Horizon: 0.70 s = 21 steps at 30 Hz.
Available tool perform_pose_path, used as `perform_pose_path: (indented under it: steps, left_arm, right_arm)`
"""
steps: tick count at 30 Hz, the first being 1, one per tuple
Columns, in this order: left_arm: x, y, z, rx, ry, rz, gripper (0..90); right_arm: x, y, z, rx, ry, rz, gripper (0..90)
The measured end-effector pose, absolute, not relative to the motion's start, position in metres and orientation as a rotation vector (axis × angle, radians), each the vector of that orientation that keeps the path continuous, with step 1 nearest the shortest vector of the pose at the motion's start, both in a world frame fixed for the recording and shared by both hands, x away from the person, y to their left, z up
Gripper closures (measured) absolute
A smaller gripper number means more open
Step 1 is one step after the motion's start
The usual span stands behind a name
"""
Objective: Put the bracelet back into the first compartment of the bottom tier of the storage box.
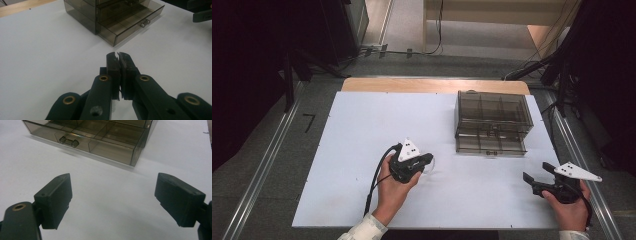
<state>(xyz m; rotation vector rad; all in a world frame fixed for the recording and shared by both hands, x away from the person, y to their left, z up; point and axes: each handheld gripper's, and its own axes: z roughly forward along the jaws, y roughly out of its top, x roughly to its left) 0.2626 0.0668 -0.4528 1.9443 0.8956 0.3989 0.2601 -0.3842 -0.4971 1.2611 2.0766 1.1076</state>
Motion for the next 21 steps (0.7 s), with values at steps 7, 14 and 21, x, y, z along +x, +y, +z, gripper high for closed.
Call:
perform_pose_path:
  steps: [7, 14, 21]
  left_arm:
    - [0.27, 0.056, -0.451, 1.942, 0.887, 0.39, 88.7]
    - [0.277, 0.047, -0.45, 1.953, 0.877, 0.385, 88.7]
    - [0.284, 0.039, -0.448, 1.954, 0.873, 0.384, 88.7]
  right_arm:
    - [0.26, -0.383, -0.497, 1.261, 2.079, 1.107, 12.9]
    - [0.26, -0.383, -0.497, 1.262, 2.08, 1.113, 12.9]
    - [0.26, -0.383, -0.497, 1.266, 2.078, 1.122, 12.9]
